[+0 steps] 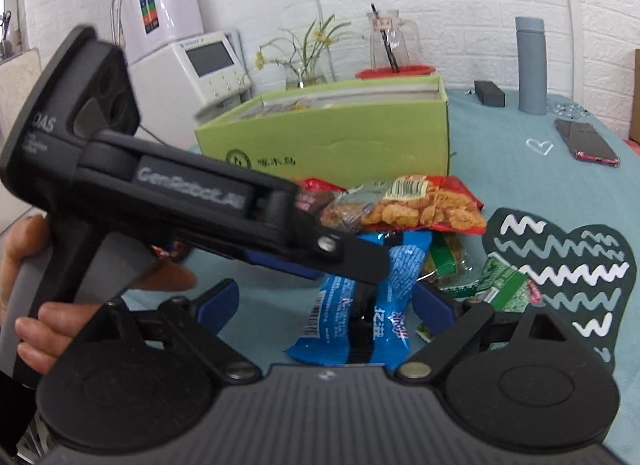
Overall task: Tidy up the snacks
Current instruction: 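Move the left tool to the blue wrapped snack and grasp it, then carry the blue snack into the green box and open the left tool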
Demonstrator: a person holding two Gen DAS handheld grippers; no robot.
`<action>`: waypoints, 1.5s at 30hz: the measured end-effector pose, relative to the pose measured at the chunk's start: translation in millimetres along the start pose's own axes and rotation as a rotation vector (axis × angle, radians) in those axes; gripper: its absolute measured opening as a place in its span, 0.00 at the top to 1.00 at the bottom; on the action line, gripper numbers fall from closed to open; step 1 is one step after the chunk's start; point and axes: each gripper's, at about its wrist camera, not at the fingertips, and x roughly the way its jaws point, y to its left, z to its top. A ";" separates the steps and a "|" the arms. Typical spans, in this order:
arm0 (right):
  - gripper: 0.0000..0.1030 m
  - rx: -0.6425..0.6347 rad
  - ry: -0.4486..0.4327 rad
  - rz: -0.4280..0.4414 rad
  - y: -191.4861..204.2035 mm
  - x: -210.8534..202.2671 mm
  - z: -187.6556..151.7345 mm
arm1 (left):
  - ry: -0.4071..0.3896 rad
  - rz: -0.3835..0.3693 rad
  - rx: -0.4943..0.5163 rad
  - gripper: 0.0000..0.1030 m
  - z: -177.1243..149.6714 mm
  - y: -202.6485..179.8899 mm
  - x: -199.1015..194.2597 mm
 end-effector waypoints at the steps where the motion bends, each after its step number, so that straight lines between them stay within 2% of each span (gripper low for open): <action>1: 0.09 -0.019 0.001 -0.006 5.6 0.1 -0.6 | -0.005 0.014 0.013 0.59 -0.8 -0.9 -0.7; 3: 0.09 -0.035 -0.004 0.000 15.7 -2.2 -3.4 | -0.010 0.038 0.035 0.61 -5.3 -2.7 -7.0; 6: 0.09 -0.019 0.011 0.078 26.1 -2.0 -8.3 | -0.029 0.096 0.047 0.62 -23.6 -1.2 -26.3; 12: 0.09 -0.060 0.034 0.198 58.1 -3.6 -23.3 | -0.075 0.164 -0.007 0.59 -70.3 6.8 -72.6; 13: 0.09 -0.063 0.035 0.200 60.1 -3.9 -24.6 | -0.082 0.166 -0.021 0.58 -74.9 9.0 -78.4; 14: 0.09 -0.065 0.030 0.186 61.9 -5.4 -25.7 | -0.090 0.166 -0.033 0.51 -77.4 11.1 -83.5; 17: 0.09 -0.079 0.010 0.110 62.5 -14.0 -26.3 | -0.138 0.172 -0.051 0.39 -82.4 15.6 -99.1; 19: 0.09 -0.075 0.001 0.082 62.3 -19.7 -29.8 | -0.149 0.154 -0.062 0.38 -83.9 16.9 -102.8; 21: 0.09 -0.055 0.003 0.093 59.4 -20.4 -32.4 | -0.134 0.129 -0.072 0.38 -84.9 18.2 -99.6; 24: 0.09 -0.060 0.009 0.101 63.2 -15.1 -34.3 | -0.104 0.123 -0.062 0.46 -86.1 13.2 -86.3; 26: 0.10 -0.077 0.010 0.093 66.4 -12.1 -36.3 | -0.108 0.138 -0.034 0.47 -87.1 8.1 -83.8; 27: 0.12 -0.084 0.016 0.086 67.2 -8.8 -37.6 | -0.107 0.146 -0.023 0.51 -89.0 6.3 -83.1; 29: 0.28 -0.120 0.007 0.059 70.0 -7.3 -40.2 | -0.101 0.158 -0.008 0.77 -89.7 5.8 -81.8; 32: 0.40 -0.096 0.004 0.052 67.0 -12.7 -33.3 | -0.097 0.156 -0.006 0.81 -90.2 4.7 -84.4; 38: 0.40 -0.148 -0.076 0.048 64.7 -23.4 -1.1 | -0.165 0.113 -0.003 0.82 -56.8 -4.1 -103.1; 41: 0.40 -0.194 -0.139 0.040 57.8 -14.9 34.2 | -0.214 0.125 0.027 0.80 -18.7 -9.3 -109.2; 45: 0.40 -0.255 -0.202 0.015 42.2 13.8 90.6 | -0.286 0.174 0.079 0.79 54.0 -12.2 -109.0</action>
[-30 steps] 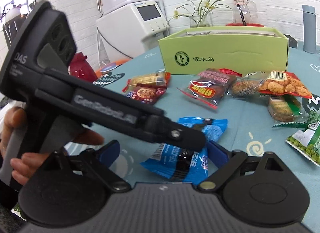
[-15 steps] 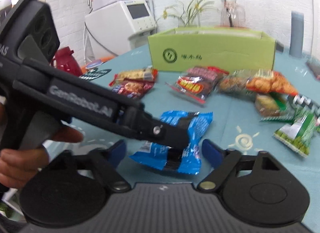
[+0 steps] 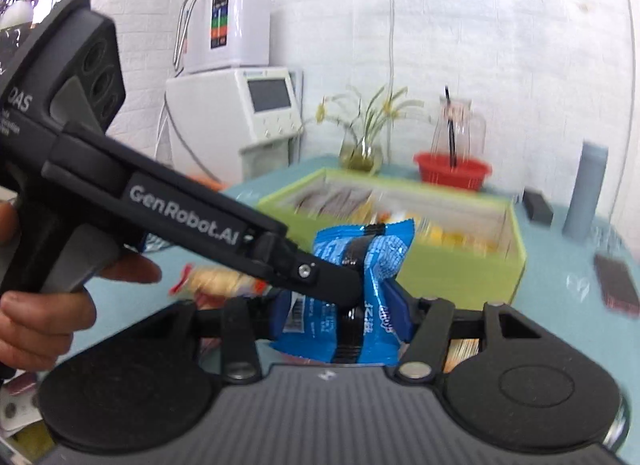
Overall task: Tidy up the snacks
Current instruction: 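Carry the blue snack into the green box and open the left tool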
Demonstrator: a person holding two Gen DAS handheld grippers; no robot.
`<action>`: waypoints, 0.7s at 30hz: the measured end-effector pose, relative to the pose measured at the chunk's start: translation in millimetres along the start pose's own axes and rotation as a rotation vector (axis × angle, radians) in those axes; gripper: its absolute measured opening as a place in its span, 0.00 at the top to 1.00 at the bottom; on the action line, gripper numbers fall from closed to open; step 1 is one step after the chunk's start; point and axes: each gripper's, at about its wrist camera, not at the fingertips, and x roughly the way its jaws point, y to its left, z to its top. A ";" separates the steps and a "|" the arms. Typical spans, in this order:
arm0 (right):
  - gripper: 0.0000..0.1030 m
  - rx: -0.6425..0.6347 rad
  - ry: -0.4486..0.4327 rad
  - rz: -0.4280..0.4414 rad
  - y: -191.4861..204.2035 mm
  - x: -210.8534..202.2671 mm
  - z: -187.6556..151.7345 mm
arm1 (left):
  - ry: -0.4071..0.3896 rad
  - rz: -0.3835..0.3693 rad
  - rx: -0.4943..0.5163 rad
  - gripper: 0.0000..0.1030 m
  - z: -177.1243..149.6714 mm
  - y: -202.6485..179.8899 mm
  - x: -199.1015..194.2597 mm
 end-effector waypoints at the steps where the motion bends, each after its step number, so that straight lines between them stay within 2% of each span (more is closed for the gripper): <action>1: 0.39 -0.012 -0.007 -0.011 -8.5 11.6 9.7 | -0.009 0.007 0.015 0.79 15.3 0.1 7.5; 4: 0.39 -0.005 -0.007 -0.033 -40.1 43.2 31.2 | 0.000 0.024 0.037 0.78 58.6 5.1 43.2; 8: 0.38 0.096 0.042 -0.008 -90.3 88.7 43.1 | 0.034 0.050 0.055 0.78 91.3 16.0 97.7; 9: 0.36 0.121 0.049 -0.003 -100.1 97.5 43.3 | 0.041 0.059 0.057 0.76 95.4 19.1 108.4; 11: 0.31 0.152 0.059 -0.020 -112.6 102.5 42.0 | 0.059 0.076 0.041 0.60 98.5 23.8 122.3; 13: 0.25 0.149 0.023 -0.038 -114.7 86.1 37.8 | 0.038 0.070 0.059 0.58 94.1 22.2 116.3; 17: 0.11 0.136 -0.058 -0.058 -105.7 35.8 25.6 | -0.054 0.054 0.115 0.39 72.6 6.8 76.2; 21: 0.09 0.129 -0.056 -0.103 -90.3 -7.4 0.2 | -0.057 -0.010 0.140 0.35 36.4 -10.8 44.2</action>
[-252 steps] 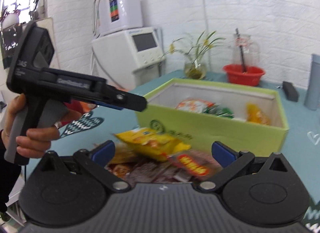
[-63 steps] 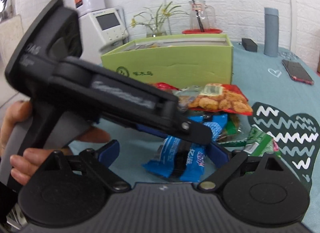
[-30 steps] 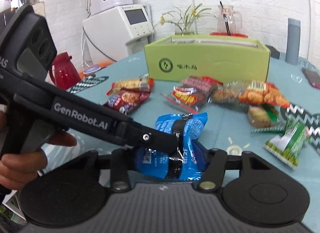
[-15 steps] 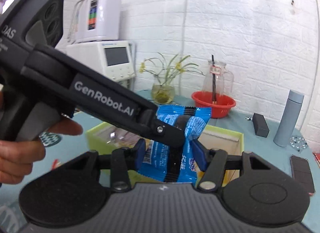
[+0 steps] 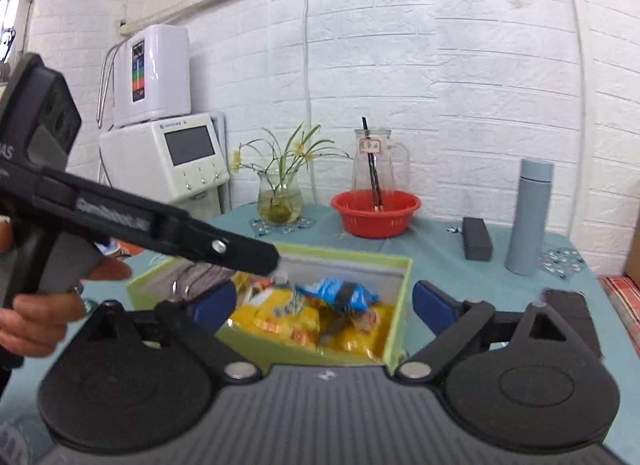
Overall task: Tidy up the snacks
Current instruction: 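Carry the blue snack into the green box and open the left tool, then grasp the green-and-white packet on the table with the left tool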
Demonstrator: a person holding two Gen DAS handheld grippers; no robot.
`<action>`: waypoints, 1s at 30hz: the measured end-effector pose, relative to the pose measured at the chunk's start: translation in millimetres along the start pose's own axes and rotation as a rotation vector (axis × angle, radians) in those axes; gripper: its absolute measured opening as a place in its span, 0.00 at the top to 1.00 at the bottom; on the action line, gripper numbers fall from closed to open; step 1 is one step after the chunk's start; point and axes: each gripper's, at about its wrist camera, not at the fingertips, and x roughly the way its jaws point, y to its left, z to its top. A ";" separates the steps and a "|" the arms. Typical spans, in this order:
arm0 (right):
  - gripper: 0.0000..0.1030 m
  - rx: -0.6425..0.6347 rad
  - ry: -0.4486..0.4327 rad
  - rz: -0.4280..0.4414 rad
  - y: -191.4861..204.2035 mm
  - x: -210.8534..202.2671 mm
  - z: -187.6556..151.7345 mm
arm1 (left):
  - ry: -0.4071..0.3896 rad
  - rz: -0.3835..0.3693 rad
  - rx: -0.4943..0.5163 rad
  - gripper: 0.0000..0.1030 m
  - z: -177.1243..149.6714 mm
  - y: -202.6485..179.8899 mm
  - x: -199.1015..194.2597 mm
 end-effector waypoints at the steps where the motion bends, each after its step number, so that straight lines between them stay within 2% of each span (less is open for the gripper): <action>1: 0.09 0.007 0.013 -0.012 1.9 -10.3 -8.7 | 0.009 -0.010 0.002 0.35 -9.8 -5.1 -4.7; 5: 0.09 0.051 0.100 -0.057 4.4 -39.3 -49.5 | 0.070 -0.039 -0.023 0.35 -58.3 -23.3 -13.3; 7: 0.09 0.097 0.162 -0.060 3.5 -44.6 -71.1 | 0.119 -0.084 -0.074 0.36 -79.2 -28.7 -7.7; 11: 0.09 0.132 0.234 -0.113 8.2 -58.1 -109.8 | 0.255 -0.184 -0.183 0.47 -111.0 -42.9 11.5; 15: 0.09 0.140 0.249 -0.128 9.2 -69.5 -124.3 | 0.283 -0.217 -0.156 0.54 -119.9 -67.6 15.0; 18: 0.09 0.141 0.241 -0.124 6.1 -68.3 -126.2 | 0.279 -0.250 -0.080 0.55 -115.6 -89.1 23.1; 19: 0.09 0.146 0.243 -0.112 4.4 -64.9 -126.5 | 0.296 -0.238 -0.061 0.57 -115.2 -94.4 31.8; 21: 0.10 0.147 0.254 -0.094 2.2 -57.5 -127.3 | 0.339 -0.206 -0.052 0.67 -116.4 -97.5 52.8; 23: 0.18 0.124 0.254 -0.062 5.0 -54.2 -124.1 | 0.387 -0.170 -0.063 0.84 -119.7 -94.9 69.5; 26: 0.15 0.072 0.242 -0.036 17.3 -58.2 -120.3 | 0.397 -0.193 -0.084 0.83 -125.0 -89.3 65.9; 30: 0.11 0.065 0.241 0.047 44.7 -68.5 -121.4 | 0.392 -0.172 -0.083 0.83 -140.3 -76.2 28.4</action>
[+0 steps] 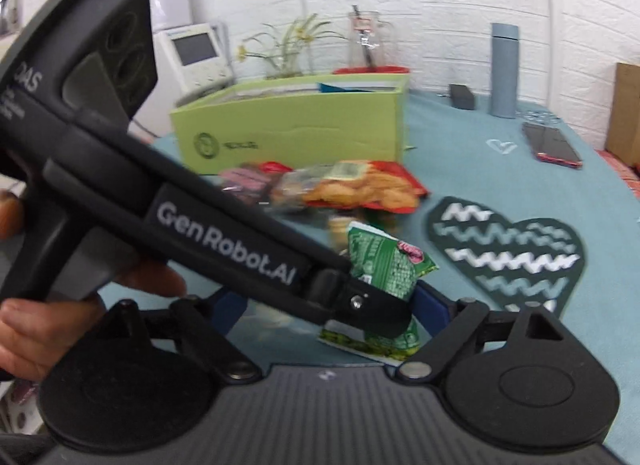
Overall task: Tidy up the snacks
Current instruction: 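Grasp the green-and-white packet on the table with the left tool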
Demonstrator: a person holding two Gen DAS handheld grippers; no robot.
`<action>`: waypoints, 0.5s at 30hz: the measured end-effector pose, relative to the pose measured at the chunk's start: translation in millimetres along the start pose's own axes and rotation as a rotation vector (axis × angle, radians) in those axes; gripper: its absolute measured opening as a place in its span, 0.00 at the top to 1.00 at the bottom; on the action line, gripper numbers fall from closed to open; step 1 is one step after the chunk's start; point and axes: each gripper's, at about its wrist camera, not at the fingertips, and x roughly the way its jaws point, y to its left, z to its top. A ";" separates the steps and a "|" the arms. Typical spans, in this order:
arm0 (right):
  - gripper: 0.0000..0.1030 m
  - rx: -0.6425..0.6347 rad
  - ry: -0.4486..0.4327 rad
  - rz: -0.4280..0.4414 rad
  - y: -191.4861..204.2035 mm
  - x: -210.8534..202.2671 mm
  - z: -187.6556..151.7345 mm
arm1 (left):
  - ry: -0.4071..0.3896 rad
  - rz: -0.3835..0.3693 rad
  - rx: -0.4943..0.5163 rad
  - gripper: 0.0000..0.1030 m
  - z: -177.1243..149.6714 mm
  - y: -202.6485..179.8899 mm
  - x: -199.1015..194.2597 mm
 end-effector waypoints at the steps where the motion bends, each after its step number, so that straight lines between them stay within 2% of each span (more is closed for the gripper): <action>1: 0.10 -0.015 0.008 0.023 11.4 0.0 -2.2 | 0.002 0.006 -0.022 0.83 -8.6 5.5 -7.9; 6: 0.09 -0.083 0.019 0.105 67.7 5.0 -8.0 | -0.056 0.059 -0.098 0.83 -47.8 29.5 -56.5; 9: 0.10 -0.103 0.022 0.130 84.2 9.1 -6.1 | -0.089 0.085 -0.126 0.80 -58.2 40.6 -73.1; 10: 0.10 -0.102 0.018 0.120 85.3 7.9 -5.2 | -0.104 0.101 -0.136 0.72 -59.9 43.7 -78.4; 11: 0.10 -0.104 0.011 0.103 85.8 4.7 -4.6 | -0.125 0.113 -0.139 0.57 -61.2 44.9 -83.7; 13: 0.10 -0.103 0.003 0.059 85.4 -2.7 -6.3 | -0.174 0.120 -0.128 0.40 -62.7 44.3 -92.2; 15: 0.10 -0.088 0.005 0.037 82.0 -5.9 -8.2 | -0.199 0.110 -0.104 0.38 -62.4 41.1 -93.7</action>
